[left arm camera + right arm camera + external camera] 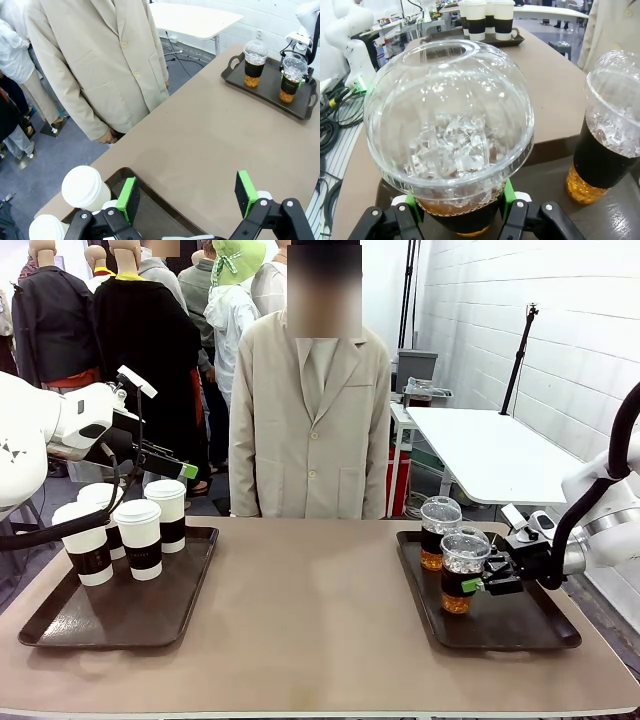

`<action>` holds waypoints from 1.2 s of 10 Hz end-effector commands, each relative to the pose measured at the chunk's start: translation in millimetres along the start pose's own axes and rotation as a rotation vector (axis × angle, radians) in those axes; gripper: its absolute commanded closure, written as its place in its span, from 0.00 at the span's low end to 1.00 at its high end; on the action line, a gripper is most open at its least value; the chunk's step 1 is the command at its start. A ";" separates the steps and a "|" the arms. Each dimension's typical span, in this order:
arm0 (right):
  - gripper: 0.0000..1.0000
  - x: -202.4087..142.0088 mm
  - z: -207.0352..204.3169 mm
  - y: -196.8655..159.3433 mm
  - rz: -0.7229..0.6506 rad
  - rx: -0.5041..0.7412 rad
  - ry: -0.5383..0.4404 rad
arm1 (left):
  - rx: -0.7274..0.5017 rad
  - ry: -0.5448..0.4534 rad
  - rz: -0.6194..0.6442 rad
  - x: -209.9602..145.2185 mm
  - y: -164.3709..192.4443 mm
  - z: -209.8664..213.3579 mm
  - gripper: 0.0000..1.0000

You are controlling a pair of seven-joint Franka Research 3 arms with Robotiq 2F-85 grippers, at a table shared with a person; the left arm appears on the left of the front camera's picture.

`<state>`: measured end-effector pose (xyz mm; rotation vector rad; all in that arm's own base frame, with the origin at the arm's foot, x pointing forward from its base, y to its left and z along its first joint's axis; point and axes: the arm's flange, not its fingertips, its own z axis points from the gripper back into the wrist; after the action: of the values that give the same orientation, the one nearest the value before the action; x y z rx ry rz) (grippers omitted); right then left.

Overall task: Distribute the coffee onto the tray.
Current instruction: Pick up another iced Americano from the middle of the table and place it on the right Handle tray.

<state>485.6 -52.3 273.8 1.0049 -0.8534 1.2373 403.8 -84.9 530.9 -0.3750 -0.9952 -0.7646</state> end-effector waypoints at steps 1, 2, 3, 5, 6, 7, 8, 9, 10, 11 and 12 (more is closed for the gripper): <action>0.32 3.6 0.4 -4.9 0.023 0.039 -0.008 | -0.003 0.010 0.008 -0.5 -1.1 0.5 0.00; 0.32 2.5 -0.5 -5.5 0.018 0.041 -0.001 | -0.003 0.010 0.008 -0.5 -1.1 0.5 0.00; 0.32 2.1 -2.1 -5.2 0.017 0.047 0.002 | -0.003 0.010 0.008 -0.5 -1.1 0.5 0.00; 0.32 -0.6 -5.1 -7.0 0.004 0.052 0.009 | -0.003 0.010 0.008 -0.5 -1.1 0.5 0.00; 0.32 -1.0 -6.1 -7.8 0.001 0.054 0.011 | -0.003 0.010 0.008 -0.5 -1.1 0.5 0.00; 0.32 -1.8 -7.7 -8.5 -0.003 0.058 0.014 | -0.003 0.010 0.008 -0.5 -1.1 0.5 0.00; 0.32 -3.2 -9.4 -9.3 -0.007 0.059 0.012 | -0.003 0.010 0.008 -0.5 -1.1 0.5 0.00; 0.32 -5.6 -11.7 -9.7 -0.015 0.064 0.017 | -0.003 0.010 0.008 -0.5 -1.1 0.5 0.00; 0.26 -5.9 -13.4 -9.1 -0.028 0.078 0.027 | -0.003 0.010 0.008 -0.5 -1.1 0.5 0.00; 0.07 -6.4 -13.1 -6.8 -0.037 0.082 0.028 | -0.003 0.010 0.008 -0.5 -1.1 0.5 0.00; 0.00 -6.4 -11.8 -3.8 -0.053 0.082 0.033 | -0.003 0.010 0.008 -0.5 -1.1 0.5 0.00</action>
<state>489.0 -43.8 262.2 1.0390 -0.8088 1.2496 403.8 -84.9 530.9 -0.3750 -0.9952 -0.7646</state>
